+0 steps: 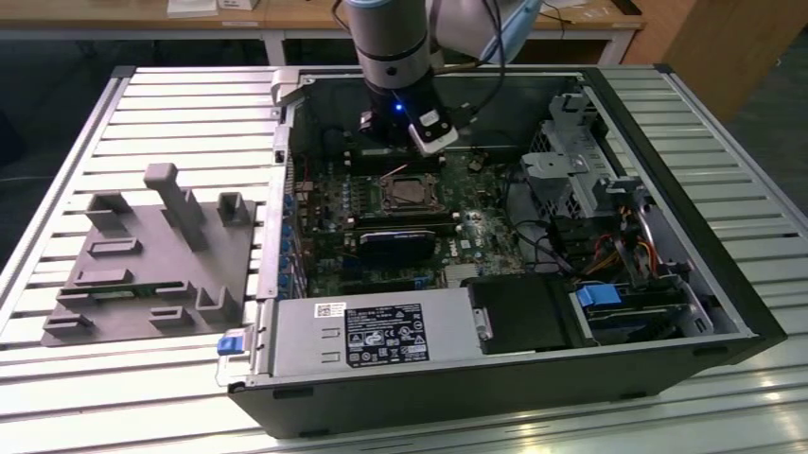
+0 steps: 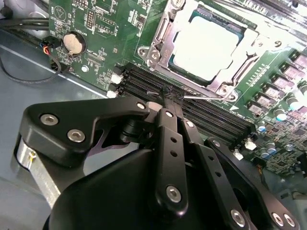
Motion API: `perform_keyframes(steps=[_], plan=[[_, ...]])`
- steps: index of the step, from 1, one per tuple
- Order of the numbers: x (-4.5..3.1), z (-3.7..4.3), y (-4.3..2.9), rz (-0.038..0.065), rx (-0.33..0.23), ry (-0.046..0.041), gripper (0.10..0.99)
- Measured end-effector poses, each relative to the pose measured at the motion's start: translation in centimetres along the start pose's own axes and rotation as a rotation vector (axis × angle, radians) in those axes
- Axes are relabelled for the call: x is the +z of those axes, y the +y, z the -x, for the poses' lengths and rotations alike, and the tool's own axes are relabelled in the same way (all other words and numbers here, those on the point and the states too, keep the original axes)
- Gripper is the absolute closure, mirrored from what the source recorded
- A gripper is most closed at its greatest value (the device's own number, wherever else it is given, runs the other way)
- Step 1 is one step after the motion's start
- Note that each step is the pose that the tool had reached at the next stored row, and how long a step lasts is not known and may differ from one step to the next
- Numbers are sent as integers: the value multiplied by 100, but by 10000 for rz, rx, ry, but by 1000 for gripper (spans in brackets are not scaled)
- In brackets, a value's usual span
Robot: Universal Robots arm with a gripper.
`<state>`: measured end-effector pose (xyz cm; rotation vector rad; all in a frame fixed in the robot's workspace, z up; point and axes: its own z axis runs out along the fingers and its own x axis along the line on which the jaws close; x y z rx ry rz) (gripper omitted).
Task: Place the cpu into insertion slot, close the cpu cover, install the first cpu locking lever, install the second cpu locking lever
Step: 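Install the first cpu locking lever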
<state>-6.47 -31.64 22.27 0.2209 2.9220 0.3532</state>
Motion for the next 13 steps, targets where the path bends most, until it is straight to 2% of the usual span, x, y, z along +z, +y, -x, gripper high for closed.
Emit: perform_keyframes(steps=[13], plan=[[71, -45, 33, -132, 583, -190, 984]])
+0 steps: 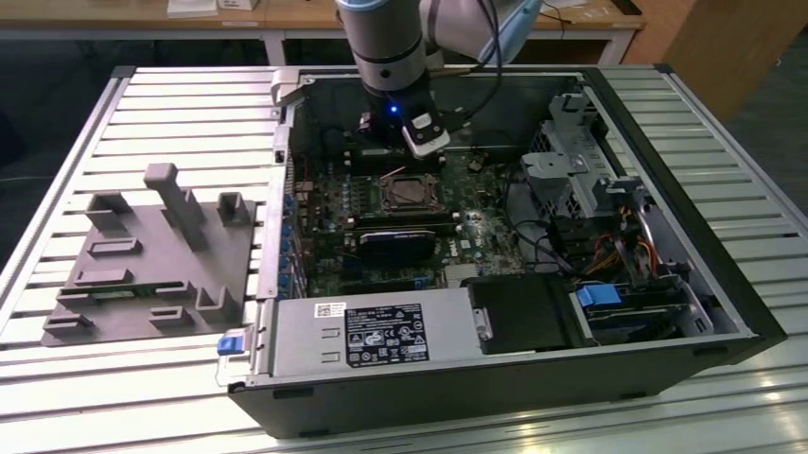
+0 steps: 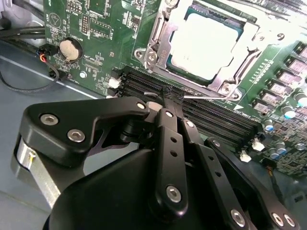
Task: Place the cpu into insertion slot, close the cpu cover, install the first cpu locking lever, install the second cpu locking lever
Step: 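Install the first cpu locking lever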
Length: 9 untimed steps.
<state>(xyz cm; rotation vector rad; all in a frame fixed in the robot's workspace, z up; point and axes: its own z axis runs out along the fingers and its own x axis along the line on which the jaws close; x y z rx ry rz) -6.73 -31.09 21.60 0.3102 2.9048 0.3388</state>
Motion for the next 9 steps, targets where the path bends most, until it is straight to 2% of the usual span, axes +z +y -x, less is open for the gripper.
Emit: perform_keyframes(steps=[5, 9], plan=[[27, -18, 37, -30, 130, -37, 984], [43, -30, 39, -89, 266, -92, 984]])
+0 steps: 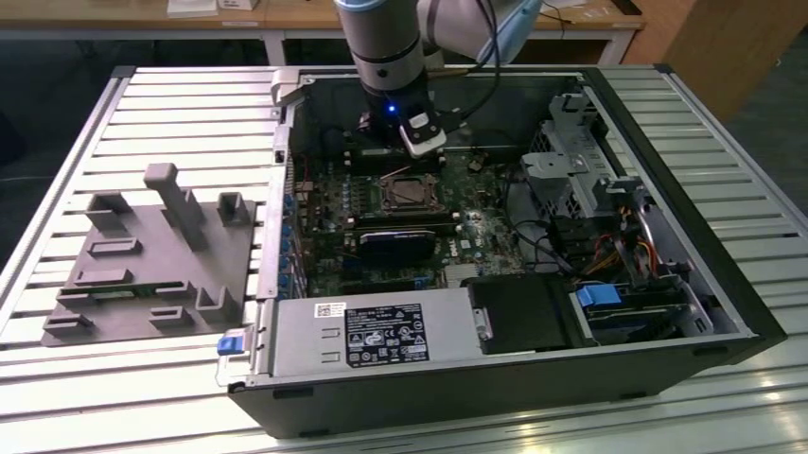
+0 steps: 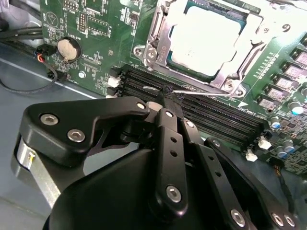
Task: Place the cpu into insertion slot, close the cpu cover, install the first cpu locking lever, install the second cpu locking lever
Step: 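Install the first cpu locking lever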
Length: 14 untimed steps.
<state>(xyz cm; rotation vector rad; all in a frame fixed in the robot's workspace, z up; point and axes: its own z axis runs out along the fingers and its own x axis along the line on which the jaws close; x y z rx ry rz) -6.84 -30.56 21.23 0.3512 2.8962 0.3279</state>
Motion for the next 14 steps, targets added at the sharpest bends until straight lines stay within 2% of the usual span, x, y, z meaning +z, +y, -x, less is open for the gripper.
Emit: perform_keyframes(steps=[5, 14], plan=[[26, -22, -6, -60, 280, -88, 984], [73, -48, 0, -130, 644, -183, 984]])
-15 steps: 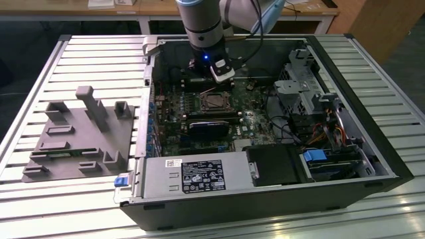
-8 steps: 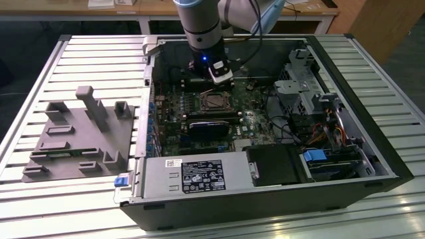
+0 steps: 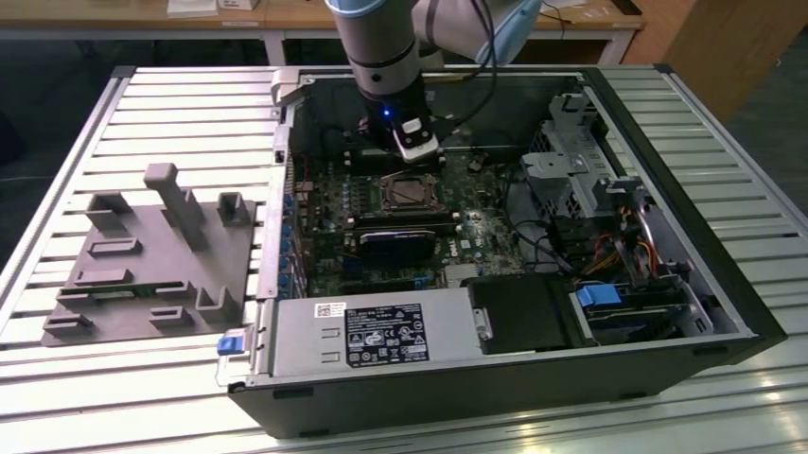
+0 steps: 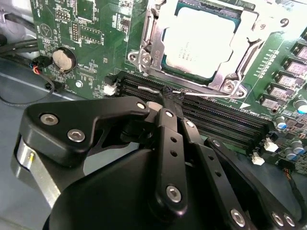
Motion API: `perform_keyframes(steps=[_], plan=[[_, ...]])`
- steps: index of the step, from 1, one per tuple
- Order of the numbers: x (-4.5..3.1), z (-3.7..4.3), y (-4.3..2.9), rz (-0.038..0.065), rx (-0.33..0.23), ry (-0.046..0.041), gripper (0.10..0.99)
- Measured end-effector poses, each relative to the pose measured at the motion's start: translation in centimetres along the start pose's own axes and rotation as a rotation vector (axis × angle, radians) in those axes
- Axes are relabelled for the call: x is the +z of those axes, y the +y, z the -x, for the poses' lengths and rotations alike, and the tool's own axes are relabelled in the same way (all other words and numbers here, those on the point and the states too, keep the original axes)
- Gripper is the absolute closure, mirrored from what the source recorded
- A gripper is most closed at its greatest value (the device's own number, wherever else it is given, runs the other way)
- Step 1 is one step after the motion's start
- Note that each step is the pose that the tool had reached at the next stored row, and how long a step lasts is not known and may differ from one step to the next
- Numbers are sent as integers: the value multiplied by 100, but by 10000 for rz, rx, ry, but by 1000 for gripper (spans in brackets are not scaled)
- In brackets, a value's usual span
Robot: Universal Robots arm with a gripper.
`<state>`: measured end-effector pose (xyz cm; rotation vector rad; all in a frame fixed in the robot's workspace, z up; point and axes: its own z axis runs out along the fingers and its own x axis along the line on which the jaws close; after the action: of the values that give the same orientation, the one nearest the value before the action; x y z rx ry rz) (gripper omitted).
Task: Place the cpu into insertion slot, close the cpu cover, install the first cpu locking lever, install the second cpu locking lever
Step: 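Install the first cpu locking lever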
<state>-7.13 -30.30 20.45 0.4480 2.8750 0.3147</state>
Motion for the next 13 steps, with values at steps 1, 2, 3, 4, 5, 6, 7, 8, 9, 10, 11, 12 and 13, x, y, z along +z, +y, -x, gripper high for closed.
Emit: perform_keyframes(steps=[1, 2, 3, 4, 5, 6, 7, 8, 9, 10, 11, 12, 13], plan=[[5, -1, -1, -9, 39, -10, 984], [11, -2, -2, -17, 75, -20, 984], [15, -3, -4, -25, 109, -29, 984], [20, -4, -5, -34, 142, -39, 984], [25, -5, -6, -44, 175, -48, 984], [30, -6, -7, -52, 208, -57, 984], [35, -7, -9, -59, 239, -65, 984], [41, -8, -10, -67, 272, -74, 984], [47, -9, -12, -74, 300, -82, 984], [52, -10, -13, -83, 327, -90, 984], [57, -11, -14, -93, 352, -98, 984], [62, -12, -16, -105, 377, -107, 984], [67, -13, -17, -115, 399, -115, 984]])
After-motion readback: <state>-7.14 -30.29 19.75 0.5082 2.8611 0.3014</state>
